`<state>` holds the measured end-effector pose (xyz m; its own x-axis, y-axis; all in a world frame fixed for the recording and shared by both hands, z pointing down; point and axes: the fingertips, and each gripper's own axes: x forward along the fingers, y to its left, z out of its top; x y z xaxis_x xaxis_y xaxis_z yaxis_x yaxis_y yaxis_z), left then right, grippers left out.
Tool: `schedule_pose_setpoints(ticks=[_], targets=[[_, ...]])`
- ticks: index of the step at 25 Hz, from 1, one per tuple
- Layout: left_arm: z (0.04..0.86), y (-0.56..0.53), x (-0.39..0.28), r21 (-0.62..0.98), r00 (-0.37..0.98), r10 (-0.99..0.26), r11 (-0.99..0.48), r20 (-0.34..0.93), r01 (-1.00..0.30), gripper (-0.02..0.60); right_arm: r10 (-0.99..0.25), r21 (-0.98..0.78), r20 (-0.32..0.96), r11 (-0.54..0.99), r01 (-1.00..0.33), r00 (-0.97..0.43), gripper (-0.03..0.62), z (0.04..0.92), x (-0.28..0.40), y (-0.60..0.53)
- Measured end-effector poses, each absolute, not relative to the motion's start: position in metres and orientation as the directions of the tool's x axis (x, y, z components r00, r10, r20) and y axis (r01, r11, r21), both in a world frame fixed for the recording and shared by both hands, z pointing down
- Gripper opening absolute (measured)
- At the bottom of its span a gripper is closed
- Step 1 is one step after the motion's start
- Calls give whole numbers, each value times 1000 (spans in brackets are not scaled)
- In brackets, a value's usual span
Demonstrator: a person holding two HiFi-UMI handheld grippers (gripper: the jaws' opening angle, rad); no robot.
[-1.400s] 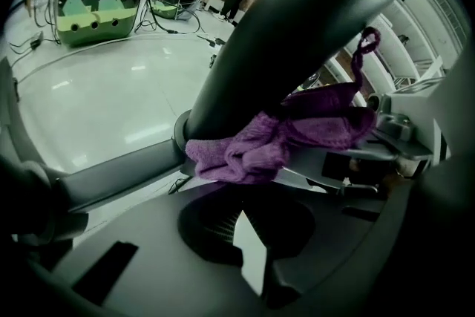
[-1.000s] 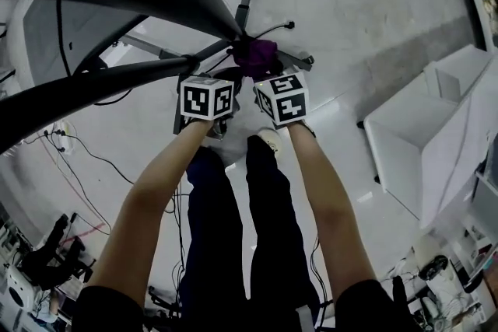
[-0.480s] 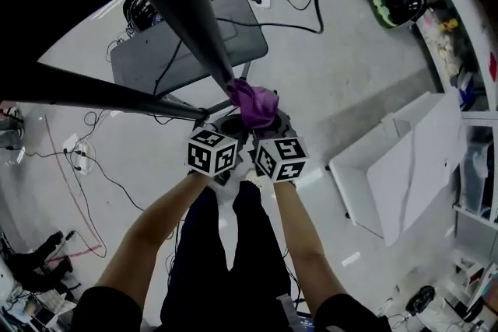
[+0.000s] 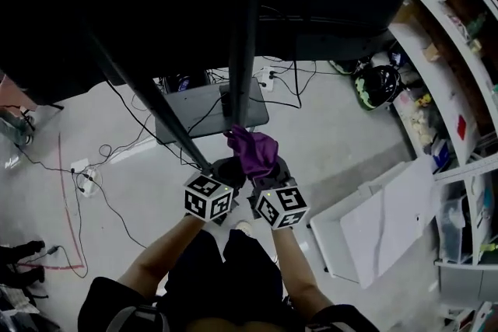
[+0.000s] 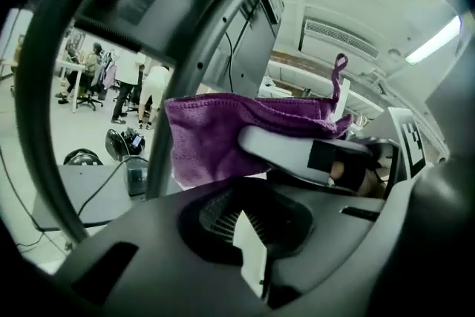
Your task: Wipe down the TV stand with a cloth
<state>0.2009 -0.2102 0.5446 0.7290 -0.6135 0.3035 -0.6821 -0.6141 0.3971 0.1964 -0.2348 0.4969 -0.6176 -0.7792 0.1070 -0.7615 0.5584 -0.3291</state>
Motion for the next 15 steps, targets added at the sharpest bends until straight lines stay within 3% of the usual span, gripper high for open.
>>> schedule_pose_setpoints(ticks=[15], targets=[[439, -134, 61, 216, 439, -873, -397, 212, -892, 6, -637, -331, -13, 730, -598, -770, 64, 383, 140, -161]])
